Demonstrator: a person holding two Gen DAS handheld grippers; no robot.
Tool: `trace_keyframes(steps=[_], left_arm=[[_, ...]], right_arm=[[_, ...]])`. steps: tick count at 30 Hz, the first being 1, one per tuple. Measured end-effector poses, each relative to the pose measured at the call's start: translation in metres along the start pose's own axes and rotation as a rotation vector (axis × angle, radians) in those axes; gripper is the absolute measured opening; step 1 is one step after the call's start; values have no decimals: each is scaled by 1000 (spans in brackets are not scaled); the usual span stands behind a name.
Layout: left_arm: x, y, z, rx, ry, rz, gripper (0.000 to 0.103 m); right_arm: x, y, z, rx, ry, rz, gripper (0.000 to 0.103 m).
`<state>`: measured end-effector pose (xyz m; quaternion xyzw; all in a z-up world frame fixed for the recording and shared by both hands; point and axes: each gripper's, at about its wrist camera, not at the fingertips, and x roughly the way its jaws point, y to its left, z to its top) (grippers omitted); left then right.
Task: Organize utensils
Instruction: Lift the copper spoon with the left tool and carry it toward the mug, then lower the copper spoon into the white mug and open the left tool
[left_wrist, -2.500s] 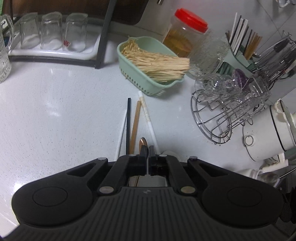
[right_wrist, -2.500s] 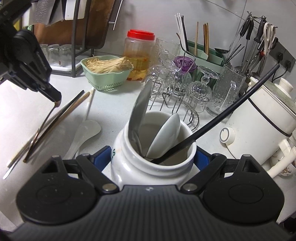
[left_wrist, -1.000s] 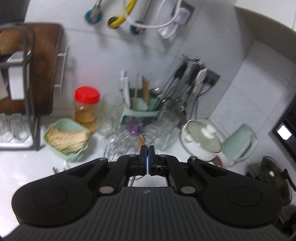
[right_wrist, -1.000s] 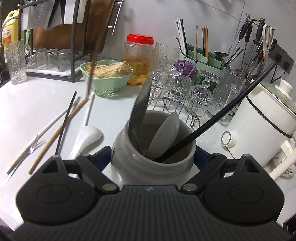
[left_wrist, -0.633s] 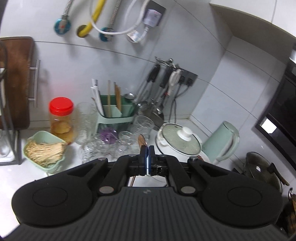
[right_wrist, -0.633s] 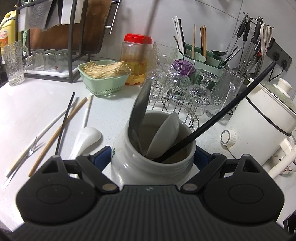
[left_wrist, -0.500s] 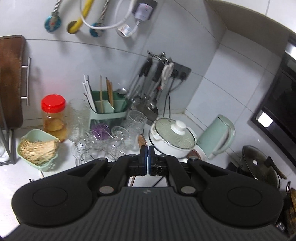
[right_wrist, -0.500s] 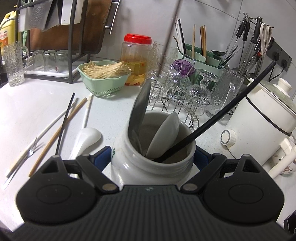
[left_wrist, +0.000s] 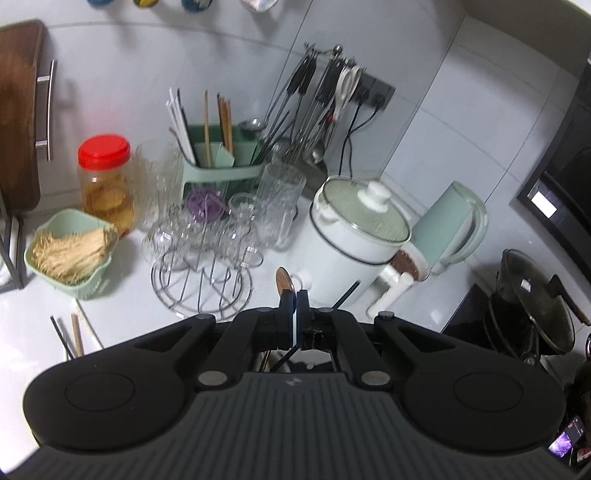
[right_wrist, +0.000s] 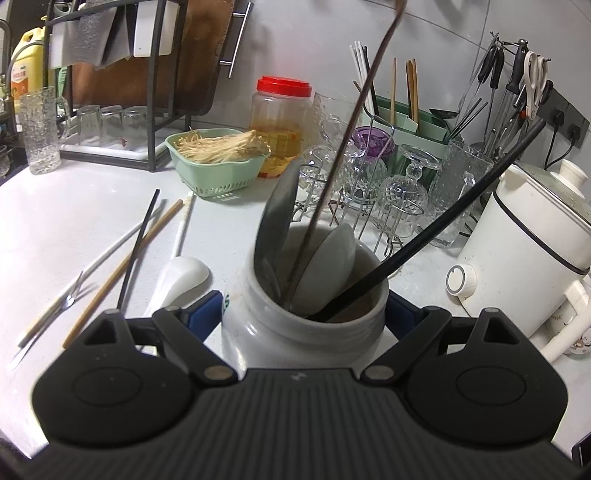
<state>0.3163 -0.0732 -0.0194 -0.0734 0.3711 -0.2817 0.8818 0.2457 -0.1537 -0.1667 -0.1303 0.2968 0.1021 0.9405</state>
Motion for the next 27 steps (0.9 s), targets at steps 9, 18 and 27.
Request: trace_keyframes(steps=[9,18,27], left_arm=[[24,6,-12,10,179,4,1],[45,3,-20,24,321,26,1],[42,-5,-15,61,307,59,2]], right_arm=[[-2,-5,-3,21,-20,30,92],[-3,-10,-4,45,-31,58,90],[-7,-19,-4,71,-63,93,96]])
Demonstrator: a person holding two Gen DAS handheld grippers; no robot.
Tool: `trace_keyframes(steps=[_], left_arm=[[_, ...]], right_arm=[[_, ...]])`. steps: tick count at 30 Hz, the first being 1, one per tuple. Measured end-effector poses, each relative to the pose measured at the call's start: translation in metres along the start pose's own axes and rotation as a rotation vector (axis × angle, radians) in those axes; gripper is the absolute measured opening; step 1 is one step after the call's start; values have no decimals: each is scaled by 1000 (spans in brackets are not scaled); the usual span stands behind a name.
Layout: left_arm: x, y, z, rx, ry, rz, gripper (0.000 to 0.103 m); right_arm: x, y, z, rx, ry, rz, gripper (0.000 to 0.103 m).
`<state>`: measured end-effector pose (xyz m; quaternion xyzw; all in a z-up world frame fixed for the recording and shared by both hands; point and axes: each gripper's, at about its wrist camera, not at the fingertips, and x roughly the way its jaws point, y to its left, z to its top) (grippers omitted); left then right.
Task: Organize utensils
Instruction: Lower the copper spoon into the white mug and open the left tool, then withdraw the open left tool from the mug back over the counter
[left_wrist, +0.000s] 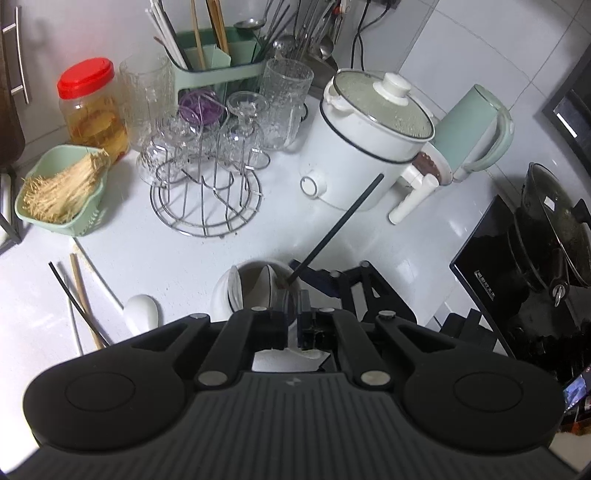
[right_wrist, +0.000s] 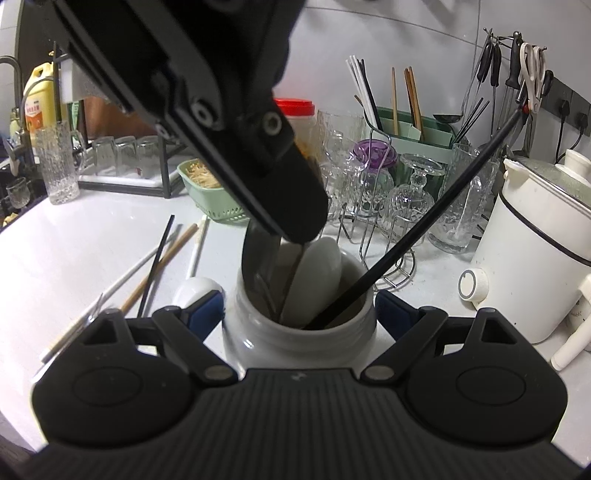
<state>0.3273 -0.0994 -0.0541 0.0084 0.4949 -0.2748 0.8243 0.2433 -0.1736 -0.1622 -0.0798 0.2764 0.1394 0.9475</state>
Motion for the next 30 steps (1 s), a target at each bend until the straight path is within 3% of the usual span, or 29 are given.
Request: trace_keyframes(steps=[3,7,11,16,21,30], left_arm=[[-5,1,0,-17,-13,15,9],[-19,2,-4,-39,-61,47,42],[-36,1,-12,-58,-109,87,49],[-58,5,-26,-109,-178,149,65],[-73,16,-43,-181,-216,225,68],[-83,44,-74,-265,-192,332,69]], right_arm=[[-1,0,-2,6,3,3,103],[-2,-4,-3,34,16,7,103],[-8,-10,-2,73,6,26,103],[-11,-18,3,111,5,29,103],[-12,-17,5,100,1,46,102],[-15,-19,8,122,-15,58,99]])
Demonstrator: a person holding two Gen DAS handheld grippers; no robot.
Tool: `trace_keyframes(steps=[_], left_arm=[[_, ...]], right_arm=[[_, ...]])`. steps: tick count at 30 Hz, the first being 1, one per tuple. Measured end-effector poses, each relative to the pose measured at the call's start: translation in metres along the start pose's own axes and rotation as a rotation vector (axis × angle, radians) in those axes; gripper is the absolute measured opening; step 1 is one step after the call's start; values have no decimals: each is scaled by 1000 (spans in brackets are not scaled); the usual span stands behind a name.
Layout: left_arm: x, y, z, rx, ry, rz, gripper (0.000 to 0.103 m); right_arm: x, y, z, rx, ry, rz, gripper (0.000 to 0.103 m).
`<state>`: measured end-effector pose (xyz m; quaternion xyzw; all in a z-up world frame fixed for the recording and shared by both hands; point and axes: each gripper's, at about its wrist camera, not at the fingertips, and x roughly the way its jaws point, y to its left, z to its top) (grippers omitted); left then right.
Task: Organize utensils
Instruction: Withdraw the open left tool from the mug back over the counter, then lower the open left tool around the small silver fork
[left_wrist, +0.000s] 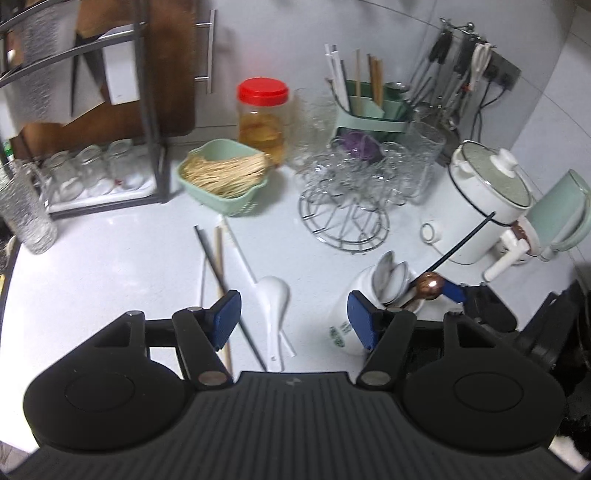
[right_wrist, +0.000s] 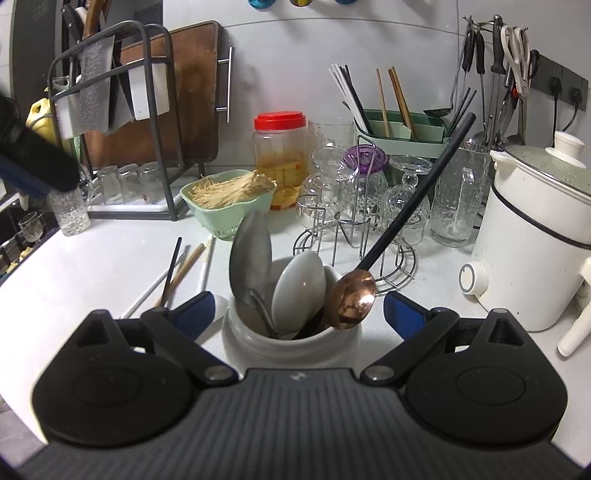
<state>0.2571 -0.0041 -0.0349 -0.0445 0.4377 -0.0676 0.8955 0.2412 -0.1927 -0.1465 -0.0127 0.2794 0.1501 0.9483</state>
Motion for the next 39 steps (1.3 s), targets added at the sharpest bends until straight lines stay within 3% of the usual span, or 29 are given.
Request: trace_keyframes(steps=[3,7,13,21,25,39], left_arm=[[2,7,-8,-23,8,24,73],[3,16,-19,-51,8,51,90],[14,31,-32,-90,48,90,96],[38,57,-43,-142,89,140,96],[51,70,-45,-156,98,94,96],[84,105,-30,-57,120,52,94]], right_arm=[[-1,-2,0,9,-2,16,99],[-3,2,-3,-8,-10,27,99],[-5,9,-6,-27,-15,10,99],[-5,15,-11,-26,-17,-24,99],[0,19,-14,-29,-19,-55,91],[13,25,-18,45,-12,-150,91]])
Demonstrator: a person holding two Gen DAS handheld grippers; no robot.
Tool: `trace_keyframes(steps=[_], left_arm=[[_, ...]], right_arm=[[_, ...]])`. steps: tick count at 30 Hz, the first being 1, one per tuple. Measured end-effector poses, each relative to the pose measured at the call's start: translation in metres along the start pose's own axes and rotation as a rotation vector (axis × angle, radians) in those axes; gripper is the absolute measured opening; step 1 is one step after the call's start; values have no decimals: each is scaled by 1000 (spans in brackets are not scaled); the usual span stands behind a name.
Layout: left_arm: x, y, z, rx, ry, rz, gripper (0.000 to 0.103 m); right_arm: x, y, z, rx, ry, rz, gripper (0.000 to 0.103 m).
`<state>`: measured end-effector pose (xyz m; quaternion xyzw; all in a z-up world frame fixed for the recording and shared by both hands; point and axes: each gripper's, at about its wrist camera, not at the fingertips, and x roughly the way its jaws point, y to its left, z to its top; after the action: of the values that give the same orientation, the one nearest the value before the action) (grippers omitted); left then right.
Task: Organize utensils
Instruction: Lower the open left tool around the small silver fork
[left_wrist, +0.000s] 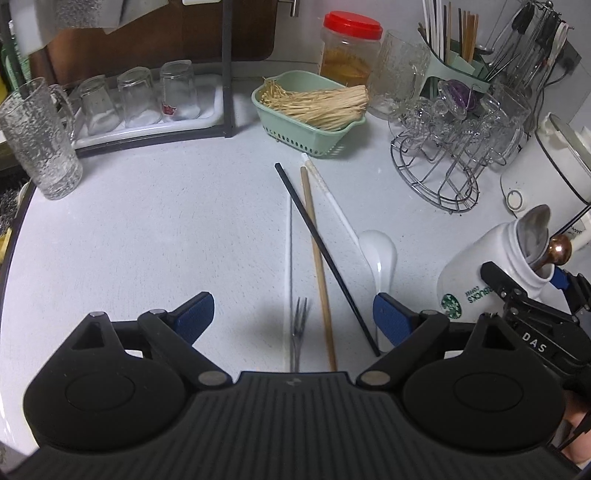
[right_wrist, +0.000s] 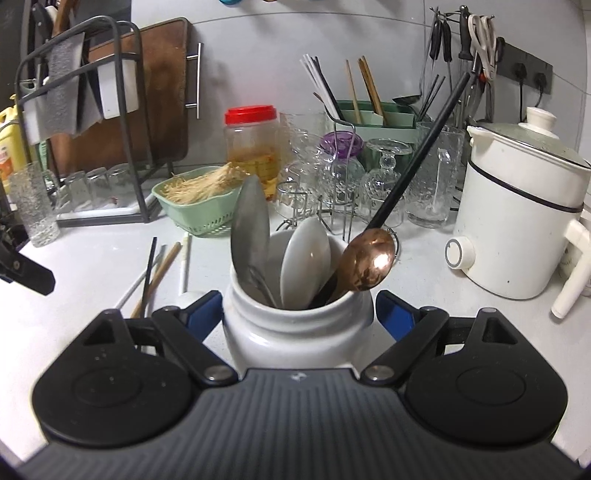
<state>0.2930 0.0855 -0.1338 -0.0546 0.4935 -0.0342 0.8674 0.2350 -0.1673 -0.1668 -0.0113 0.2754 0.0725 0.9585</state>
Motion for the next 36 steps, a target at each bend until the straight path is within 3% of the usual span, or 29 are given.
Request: trace_keyframes(steps=[5,10,21,25,31,36], left_arm=[[13,3,3,28,3,-24,87],[28,9,3,22,29,-50,70],[61,24,1,38,79,-75,40],[70,25,-1,67,113,-115,29],[75,12,-4,150,114,-174,28],[81,6,-2,180,114,-176,28]], right_arm=[[1,2,1,4,8,-15,90],[1,4,2,9,10,-20,90],[2,7,4,16,23,-53,90],[2,8,4,15,28,-64,90],[3,10,4,13,31,-77,90],[4,11,5,8,33,-88,90]])
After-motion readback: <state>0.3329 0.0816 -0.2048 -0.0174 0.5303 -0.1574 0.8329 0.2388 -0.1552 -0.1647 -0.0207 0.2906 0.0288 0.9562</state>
